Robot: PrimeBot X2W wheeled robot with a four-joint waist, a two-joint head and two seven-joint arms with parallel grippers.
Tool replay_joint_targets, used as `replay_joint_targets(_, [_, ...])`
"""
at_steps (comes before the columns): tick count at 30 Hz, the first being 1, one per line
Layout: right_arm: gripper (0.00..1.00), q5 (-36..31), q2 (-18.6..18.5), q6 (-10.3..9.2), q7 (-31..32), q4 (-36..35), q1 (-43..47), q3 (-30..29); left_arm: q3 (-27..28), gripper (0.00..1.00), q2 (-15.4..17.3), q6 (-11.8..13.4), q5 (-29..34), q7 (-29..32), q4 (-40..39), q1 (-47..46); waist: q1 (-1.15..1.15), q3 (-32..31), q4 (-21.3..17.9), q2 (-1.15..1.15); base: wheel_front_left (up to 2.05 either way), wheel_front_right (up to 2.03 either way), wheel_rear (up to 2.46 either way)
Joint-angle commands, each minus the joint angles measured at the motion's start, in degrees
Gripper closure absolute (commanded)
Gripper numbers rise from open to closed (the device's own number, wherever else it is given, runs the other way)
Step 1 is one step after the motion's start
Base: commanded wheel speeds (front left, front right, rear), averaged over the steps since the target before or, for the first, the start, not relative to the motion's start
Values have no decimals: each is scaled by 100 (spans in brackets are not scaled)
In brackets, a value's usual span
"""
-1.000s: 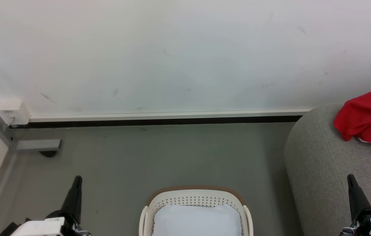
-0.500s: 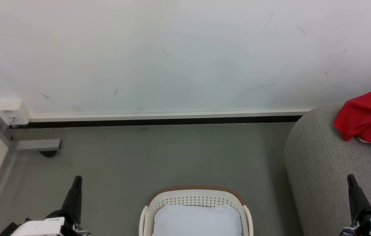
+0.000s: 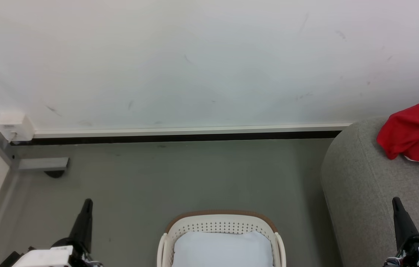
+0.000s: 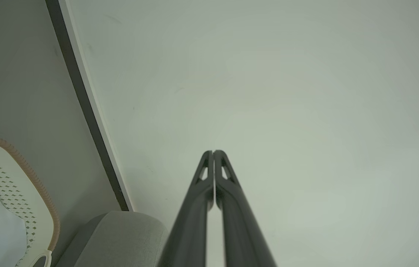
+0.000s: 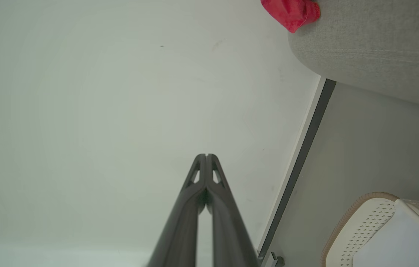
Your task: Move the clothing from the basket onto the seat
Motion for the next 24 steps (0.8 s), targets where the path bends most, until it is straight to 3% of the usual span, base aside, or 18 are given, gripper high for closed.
replay_joint_targets(1, [100, 5, -44, -12, 16, -28, -66, -22, 13, 100, 9, -27, -78, 23, -21, -51, 0, 0, 0, 0, 0, 0, 0])
replay_joint_targets(24, [100, 5, -44, -12, 16, -28, -66, -22, 12, 100, 9, -27, -79, 23, -21, -50, 0, 0, 0, 0, 0, 0, 0])
